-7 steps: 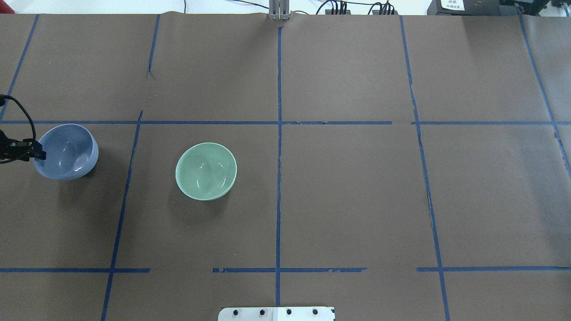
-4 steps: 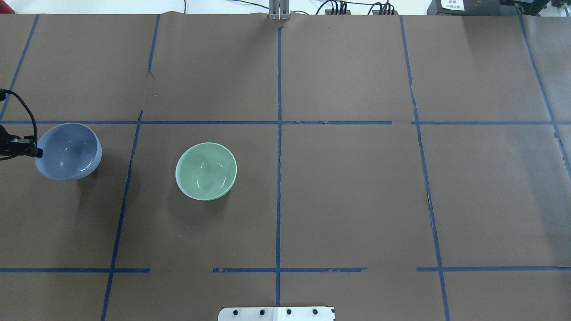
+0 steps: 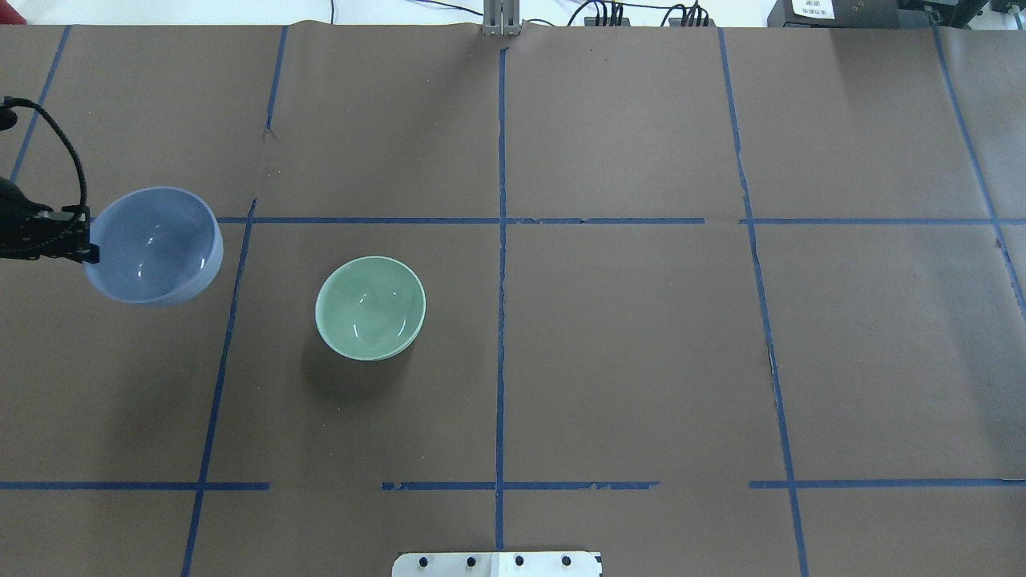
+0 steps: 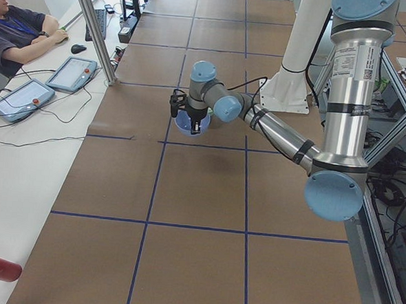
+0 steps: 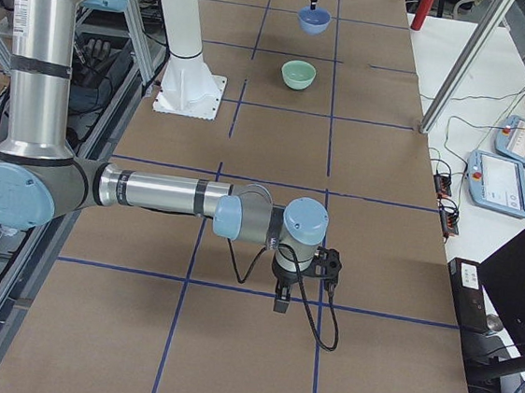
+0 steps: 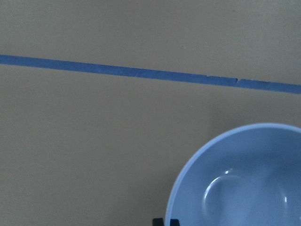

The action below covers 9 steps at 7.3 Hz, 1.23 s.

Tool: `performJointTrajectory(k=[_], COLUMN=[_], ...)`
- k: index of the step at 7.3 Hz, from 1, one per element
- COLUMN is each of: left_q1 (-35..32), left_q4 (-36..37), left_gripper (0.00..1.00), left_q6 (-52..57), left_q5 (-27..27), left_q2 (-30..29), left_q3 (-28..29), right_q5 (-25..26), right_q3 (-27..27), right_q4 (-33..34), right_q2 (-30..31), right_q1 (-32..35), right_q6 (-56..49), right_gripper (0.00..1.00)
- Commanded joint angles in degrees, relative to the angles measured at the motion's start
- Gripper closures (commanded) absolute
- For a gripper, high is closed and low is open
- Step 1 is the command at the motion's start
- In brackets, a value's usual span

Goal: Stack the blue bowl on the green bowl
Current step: 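Lift the blue bowl with the left gripper and carry it over the green bowl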

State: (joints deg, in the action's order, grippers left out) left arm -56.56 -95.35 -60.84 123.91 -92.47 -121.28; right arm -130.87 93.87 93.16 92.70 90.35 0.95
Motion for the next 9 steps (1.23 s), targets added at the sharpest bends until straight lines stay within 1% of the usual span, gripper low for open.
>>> performJointTrajectory(k=[1,2,3,4,6,7,9], left_q1=[8.9,13.7,17.0,18.2,18.9,19.6,20.2], left_q4=[3.1,3.1,3.0,2.5,-2.3,-4.3,-4.8], left_gripper=[1.00,1.00,1.00,1.00,1.00,1.00,1.00], left_q6=[-16.6,-23.0,-26.1,-27.8,-28.6,-28.9,-28.8], left_q5=[-0.9,-2.4,-7.2,-8.1,-10.1,-10.2,-10.3], left_q2=[-10.2,-13.8,-17.4,-19.0,-18.6,-18.6,-17.8], left_q3=[-0.9,0.3,3.3,7.2,9.7,12.0,12.6], right_q5=[0.0,0.0,0.0,0.0,0.0,0.0,0.0], right_q3=[0.0,0.0,0.0,0.0,0.0,0.0,0.0], right_q4=[0.0,0.0,0.0,0.0,0.0,0.0,0.0], right_q2=[0.0,0.0,0.0,-0.1,0.0,0.0,0.0], right_q1=[0.0,0.1,0.0,0.0,0.0,0.1,0.1], right_q6=[-0.1,-0.1,0.0,0.0,-0.1,-0.1,-0.1], right_gripper=[0.00,0.00,0.00,0.00,0.00,0.00,0.00])
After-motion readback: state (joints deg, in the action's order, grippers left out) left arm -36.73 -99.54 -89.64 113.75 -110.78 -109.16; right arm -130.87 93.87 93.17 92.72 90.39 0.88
